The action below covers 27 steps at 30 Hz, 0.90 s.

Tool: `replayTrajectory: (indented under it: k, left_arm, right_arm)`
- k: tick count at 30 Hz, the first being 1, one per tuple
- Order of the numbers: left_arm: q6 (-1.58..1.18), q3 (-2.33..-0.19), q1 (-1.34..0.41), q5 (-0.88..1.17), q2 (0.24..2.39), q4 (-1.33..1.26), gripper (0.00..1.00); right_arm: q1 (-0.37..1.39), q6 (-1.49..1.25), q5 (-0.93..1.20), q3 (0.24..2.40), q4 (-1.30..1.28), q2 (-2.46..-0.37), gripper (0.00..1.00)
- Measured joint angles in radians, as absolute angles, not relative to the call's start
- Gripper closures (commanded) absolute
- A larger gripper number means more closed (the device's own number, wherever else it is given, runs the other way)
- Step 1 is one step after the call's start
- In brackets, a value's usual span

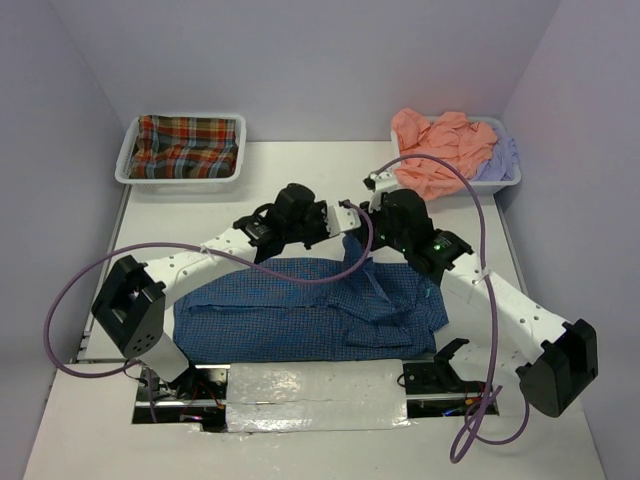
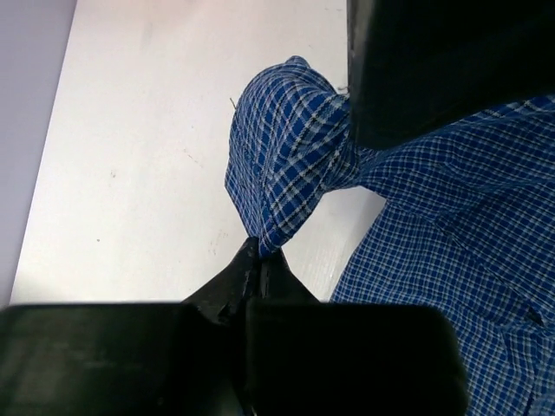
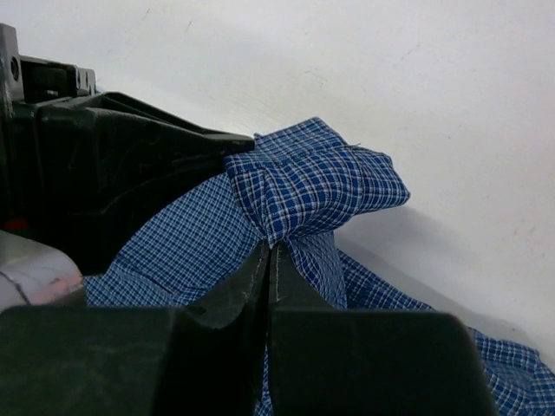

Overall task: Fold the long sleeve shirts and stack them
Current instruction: Fold the shirt

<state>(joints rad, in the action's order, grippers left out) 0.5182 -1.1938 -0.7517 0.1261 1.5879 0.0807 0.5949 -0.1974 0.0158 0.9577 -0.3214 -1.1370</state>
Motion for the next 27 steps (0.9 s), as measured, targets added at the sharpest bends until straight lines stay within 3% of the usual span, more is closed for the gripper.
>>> replayTrajectory:
  k: [2,3,6,11,14,15,17,18,20,27]
  left_arm:
    - [0.524,-1.208,-0.752,0.123,1.588,0.107,1.00]
    - [0.530,-1.220,-0.754,0.122,1.588,0.133,1.00]
    - [0.578,-1.259,-0.755,0.108,1.573,0.253,1.00]
    - [0.680,-1.390,-0.842,0.055,1.560,0.546,1.00]
    - [0.727,-1.448,-0.956,0.030,1.552,0.721,1.00]
    - [0.736,-1.461,-0.998,0.023,1.552,0.778,1.00]
    - [0.755,-1.475,-1.076,-0.004,1.552,0.878,1.00]
    - [0.760,-1.480,-1.114,-0.017,1.552,0.927,1.00]
    - [0.762,-1.494,-1.173,-0.051,1.554,1.015,1.00]
    - [0.748,-1.625,-1.271,-0.192,1.565,1.213,0.99]
  right_arm:
    - [0.595,-0.200,0.014,0.948,-0.324,-1.127,0.64]
    - [0.593,-0.201,0.014,0.944,-0.326,-1.121,0.44]
    - [0.564,-0.207,-0.009,0.916,-0.345,-1.072,0.32]
    - [0.562,-0.226,0.010,0.855,-0.374,-0.899,0.28]
    - [0.562,-0.250,0.012,0.841,-0.399,-0.813,0.36]
    - [0.562,-0.262,0.007,0.841,-0.406,-0.804,0.52]
    - [0.562,-0.279,-0.007,0.841,-0.418,-0.803,0.70]
    - [0.562,-0.289,-0.017,0.839,-0.423,-0.818,0.87]
    - [0.562,-0.308,-0.027,0.822,-0.426,-0.859,0.99]
    - [0.562,-0.348,-0.010,0.724,-0.428,-1.026,1.00]
